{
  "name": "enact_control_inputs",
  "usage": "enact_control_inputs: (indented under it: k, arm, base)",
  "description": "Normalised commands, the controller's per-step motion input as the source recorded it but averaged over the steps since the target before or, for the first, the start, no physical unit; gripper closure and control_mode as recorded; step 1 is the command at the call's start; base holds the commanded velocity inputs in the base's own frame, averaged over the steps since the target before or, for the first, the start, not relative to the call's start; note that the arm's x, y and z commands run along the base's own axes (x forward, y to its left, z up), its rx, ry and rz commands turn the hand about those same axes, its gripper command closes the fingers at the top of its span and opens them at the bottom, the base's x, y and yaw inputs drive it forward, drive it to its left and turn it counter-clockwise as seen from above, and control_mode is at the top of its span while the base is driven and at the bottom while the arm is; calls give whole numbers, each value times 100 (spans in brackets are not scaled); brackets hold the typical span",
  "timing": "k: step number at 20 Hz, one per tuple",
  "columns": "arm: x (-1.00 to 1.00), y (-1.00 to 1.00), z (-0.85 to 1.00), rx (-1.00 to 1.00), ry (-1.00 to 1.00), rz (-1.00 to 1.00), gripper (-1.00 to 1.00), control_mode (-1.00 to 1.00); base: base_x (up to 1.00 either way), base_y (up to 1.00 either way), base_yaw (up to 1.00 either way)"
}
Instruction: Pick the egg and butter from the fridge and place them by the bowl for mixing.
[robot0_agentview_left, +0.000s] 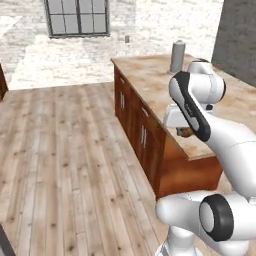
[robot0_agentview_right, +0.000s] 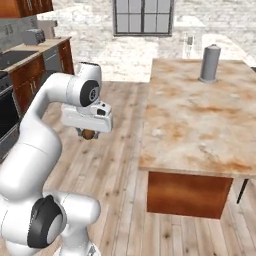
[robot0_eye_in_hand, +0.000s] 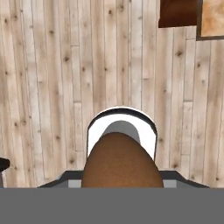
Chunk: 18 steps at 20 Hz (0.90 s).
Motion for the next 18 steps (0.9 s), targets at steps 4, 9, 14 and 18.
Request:
enact_control_inputs:
  k: [4,9,14,18]
  arm:
    - [0,0,0,0,0,0,100,100]
    - [0,0,0,0,0,0,100,100]
    - [0,0,0,0,0,0,100,100]
    - [0,0,0,0,0,0,100,100]
  base:
    - [45,69,16]
    - [47,72,11]
    - [55,67,10]
    - [81,44,9]
